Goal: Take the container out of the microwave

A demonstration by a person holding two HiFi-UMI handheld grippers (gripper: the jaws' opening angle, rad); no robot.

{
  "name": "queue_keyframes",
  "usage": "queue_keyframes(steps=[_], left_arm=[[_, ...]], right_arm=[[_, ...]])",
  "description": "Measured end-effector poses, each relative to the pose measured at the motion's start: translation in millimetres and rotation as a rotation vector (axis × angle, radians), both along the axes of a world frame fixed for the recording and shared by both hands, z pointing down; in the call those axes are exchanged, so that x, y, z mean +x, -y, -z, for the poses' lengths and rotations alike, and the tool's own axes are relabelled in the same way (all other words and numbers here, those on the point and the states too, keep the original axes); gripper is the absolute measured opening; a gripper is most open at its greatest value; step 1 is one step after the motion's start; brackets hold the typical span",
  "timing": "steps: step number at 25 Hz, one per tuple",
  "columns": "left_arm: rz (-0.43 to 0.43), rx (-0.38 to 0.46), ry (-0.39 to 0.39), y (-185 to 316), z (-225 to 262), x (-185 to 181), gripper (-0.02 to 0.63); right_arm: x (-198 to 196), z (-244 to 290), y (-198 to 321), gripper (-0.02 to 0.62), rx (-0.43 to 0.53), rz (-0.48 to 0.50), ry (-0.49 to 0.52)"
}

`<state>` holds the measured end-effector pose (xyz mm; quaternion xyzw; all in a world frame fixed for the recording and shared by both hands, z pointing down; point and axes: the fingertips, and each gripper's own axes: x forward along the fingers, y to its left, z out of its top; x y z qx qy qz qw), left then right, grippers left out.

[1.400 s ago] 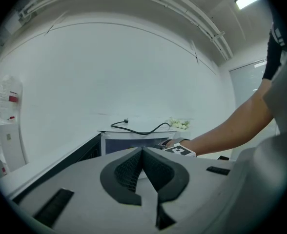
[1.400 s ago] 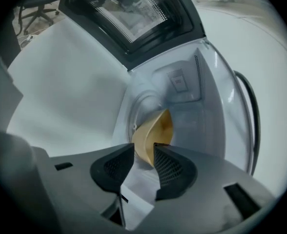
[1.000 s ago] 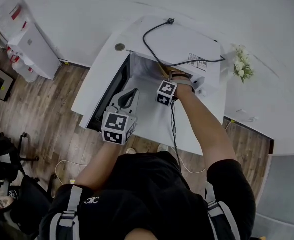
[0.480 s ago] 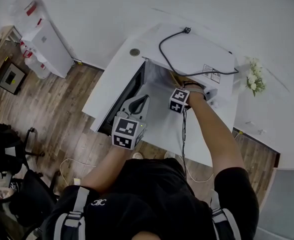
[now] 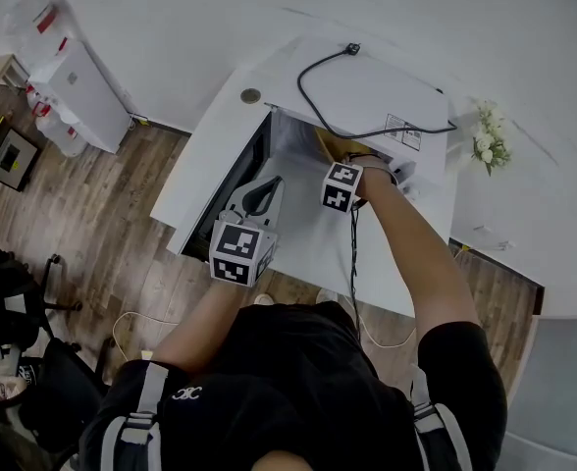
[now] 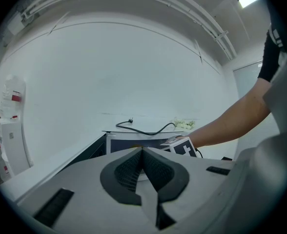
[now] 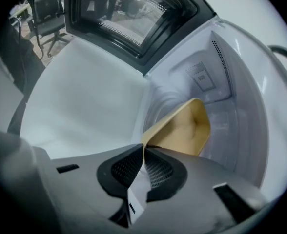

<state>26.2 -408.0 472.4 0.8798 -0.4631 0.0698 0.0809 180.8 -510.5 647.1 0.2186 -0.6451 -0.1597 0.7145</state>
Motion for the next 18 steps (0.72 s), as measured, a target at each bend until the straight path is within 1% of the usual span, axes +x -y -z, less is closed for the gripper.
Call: queue_keyframes(steps=[6, 11, 18], left_arm=[[-0.012, 0.001, -0.003, -5, -1, 2, 0.005], [-0.021, 0.001, -0.005, -11, -1, 2, 0.005], [-0.022, -0.003, -0.005, -17, -6, 0, 0.005]], right_arm=[[-13, 7, -27, 0.017, -0.087, 0.028, 0.045], [-25, 17, -48, 0.014, -0.124, 0.046, 0.064], [-44, 28, -85, 0.014, -0.139, 0.113, 0.084]])
